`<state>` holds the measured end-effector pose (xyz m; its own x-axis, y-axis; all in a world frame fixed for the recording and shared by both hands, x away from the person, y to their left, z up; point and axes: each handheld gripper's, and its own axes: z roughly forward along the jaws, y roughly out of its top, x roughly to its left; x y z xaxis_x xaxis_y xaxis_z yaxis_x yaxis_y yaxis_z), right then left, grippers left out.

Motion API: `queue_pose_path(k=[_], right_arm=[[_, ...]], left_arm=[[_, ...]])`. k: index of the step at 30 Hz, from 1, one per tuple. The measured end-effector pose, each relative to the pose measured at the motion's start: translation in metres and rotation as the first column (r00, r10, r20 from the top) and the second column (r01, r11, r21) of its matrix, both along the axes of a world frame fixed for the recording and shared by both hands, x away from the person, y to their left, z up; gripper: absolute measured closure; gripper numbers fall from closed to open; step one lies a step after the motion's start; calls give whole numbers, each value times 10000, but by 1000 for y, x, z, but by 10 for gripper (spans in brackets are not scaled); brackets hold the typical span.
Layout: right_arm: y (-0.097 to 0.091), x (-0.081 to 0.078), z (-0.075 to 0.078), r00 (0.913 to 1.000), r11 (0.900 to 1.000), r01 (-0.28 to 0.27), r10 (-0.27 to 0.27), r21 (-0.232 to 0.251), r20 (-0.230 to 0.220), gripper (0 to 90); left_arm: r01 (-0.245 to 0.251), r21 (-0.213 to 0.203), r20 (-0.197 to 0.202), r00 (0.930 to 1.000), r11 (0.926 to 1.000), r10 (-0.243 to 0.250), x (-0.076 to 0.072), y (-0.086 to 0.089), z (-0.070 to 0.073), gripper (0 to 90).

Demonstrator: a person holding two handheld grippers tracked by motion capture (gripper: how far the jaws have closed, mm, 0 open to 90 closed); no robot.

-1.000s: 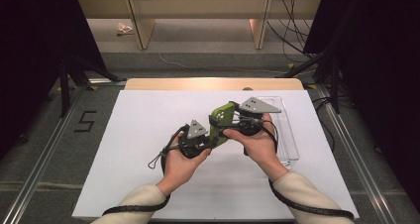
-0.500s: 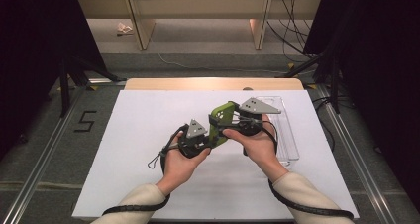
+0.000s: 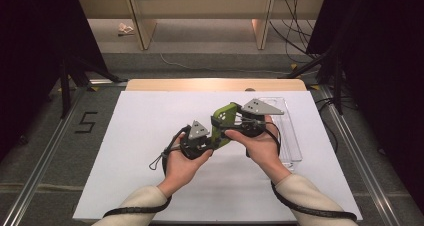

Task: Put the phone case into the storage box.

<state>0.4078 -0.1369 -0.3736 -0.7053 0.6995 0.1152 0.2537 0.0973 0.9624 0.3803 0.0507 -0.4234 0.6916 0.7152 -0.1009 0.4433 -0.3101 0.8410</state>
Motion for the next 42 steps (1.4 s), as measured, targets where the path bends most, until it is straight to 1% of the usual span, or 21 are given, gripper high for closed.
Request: queue_pose_path(k=[12, 14, 16, 19, 21, 23, 24, 25, 26, 29, 30, 31, 32, 35, 37, 38, 41, 42], right_arm=[[-1, -1, 2, 10000, 10000, 0, 0, 12, 6, 169], [-1, -1, 2, 10000, 10000, 55, -55, -9, 43, 169], [-2, 0, 3, 9999, 9999, 116, -115, -7, 109, 169], [-4, 0, 4, 9998, 9999, 156, -156, 29, 127, 169], [-5, 0, 5, 9998, 9999, 168, -169, 36, 136, 170], [-6, 1, 5, 9997, 9998, 190, -190, 48, 143, 170], [-6, 1, 5, 9997, 9998, 203, -204, 49, 148, 170], [-7, 1, 6, 9997, 9998, 201, -201, 44, 149, 170], [-7, 1, 6, 9996, 9998, 213, -213, 45, 158, 170], [-8, 2, 7, 9995, 9996, 267, -268, 49, 164, 170], [-9, 2, 7, 9995, 9996, 283, -284, 49, 164, 170], [-9, 2, 8, 9994, 9996, 291, -292, 55, 164, 170], [-10, 2, 8, 9994, 9995, 302, -303, 65, 163, 170], [-11, 2, 9, 9991, 9993, 375, -376, 79, 198, 170], [-12, 3, 10, 9989, 9991, 413, -415, 85, 202, 170], [-13, 3, 10, 9989, 9991, 420, -422, 97, 196, 170], [-14, 3, 11, 9987, 9989, 459, -461, 106, 219, 170], [-14, 3, 11, 9987, 9988, 468, -471, 102, 217, 170]], left_arm=[[86, 72, 171, 9998, 9999, -88, 0, 1, 0, 758], [124, 121, 165, 9998, 9999, -126, 0, 1, 0, 744], [183, 145, 196, 9996, 9997, -185, 0, 1, 0, 710], [289, 188, 211, 9993, 9994, -293, 1, 2, 0, 647], [389, 310, 213, 9990, 9988, -396, 1, 2, 0, 605], [447, 286, 209, 9988, 9986, -453, 1, 3, 0, 564], [638, 341, 168, 9978, 9974, -644, 1, 3, 0, 538], [696, 360, 189, 9973, 9969, -703, 1, 4, 0, 499], [668, 390, 267, 9973, 9970, -679, 1, 4, 1, 481], [881, 463, 213, 9958, 9950, -891, 0, 5, 1, 398], [1010, 577, 190, 9946, 9932, -1022, 0, 6, 1, 364], [1040, 685, 197, 9942, 9922, -1056, 0, 6, 2, 307], [1114, 785, 186, 9934, 9907, -1132, -1, 7, 2, 282], [1187, 902, 95, 9927, 9888, -1201, -2, 9, 3, 186], [1269, 906, 95, 9917, 9878, -1282, -3, 11, 4, 153], [1335, 890, 137, 9907, 9870, -1352, -3, 12, 4, 148], [1533, 927, 119, 9878, 9838, -1551, -5, 15, 5, 74], [1766, 846, 173, 9838, 9806, -1786, -6, 17, 5, 61]])
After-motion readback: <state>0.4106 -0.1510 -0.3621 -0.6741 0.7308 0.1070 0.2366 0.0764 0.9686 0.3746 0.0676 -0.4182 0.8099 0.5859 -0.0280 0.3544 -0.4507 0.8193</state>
